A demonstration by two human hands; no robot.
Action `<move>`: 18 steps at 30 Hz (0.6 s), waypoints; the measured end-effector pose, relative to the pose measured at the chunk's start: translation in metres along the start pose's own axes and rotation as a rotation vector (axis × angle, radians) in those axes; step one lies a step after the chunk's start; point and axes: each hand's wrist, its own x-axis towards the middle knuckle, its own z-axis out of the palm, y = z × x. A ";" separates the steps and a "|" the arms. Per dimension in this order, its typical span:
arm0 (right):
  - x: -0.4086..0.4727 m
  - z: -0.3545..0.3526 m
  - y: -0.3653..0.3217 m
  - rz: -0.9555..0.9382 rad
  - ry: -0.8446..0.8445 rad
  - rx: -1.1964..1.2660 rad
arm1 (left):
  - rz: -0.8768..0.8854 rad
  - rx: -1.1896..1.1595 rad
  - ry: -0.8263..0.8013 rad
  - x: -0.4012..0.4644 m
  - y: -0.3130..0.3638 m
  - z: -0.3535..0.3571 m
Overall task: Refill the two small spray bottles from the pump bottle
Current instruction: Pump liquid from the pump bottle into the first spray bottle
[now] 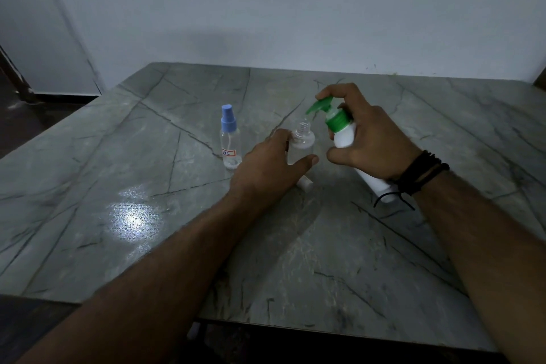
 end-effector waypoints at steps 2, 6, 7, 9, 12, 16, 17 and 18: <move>0.001 0.000 0.000 0.006 -0.012 -0.002 | -0.004 0.008 0.000 0.000 0.001 0.000; 0.001 0.001 0.000 0.021 -0.007 0.003 | -0.004 0.012 -0.002 0.001 0.001 0.000; 0.001 0.001 0.000 0.018 -0.004 0.004 | -0.004 0.011 -0.001 0.001 0.000 0.000; 0.000 0.001 0.000 0.009 -0.006 0.002 | -0.004 0.005 0.003 0.001 -0.001 0.001; 0.001 0.001 0.000 0.015 -0.012 -0.005 | -0.005 0.012 0.005 0.002 -0.001 0.002; 0.001 0.001 0.000 0.024 -0.010 -0.008 | -0.009 0.021 0.003 0.002 0.000 0.002; 0.001 0.001 0.001 0.022 -0.007 -0.004 | -0.006 0.017 0.006 0.002 0.000 0.002; 0.001 0.001 0.001 0.017 -0.007 -0.001 | -0.003 0.014 0.008 0.002 0.000 0.001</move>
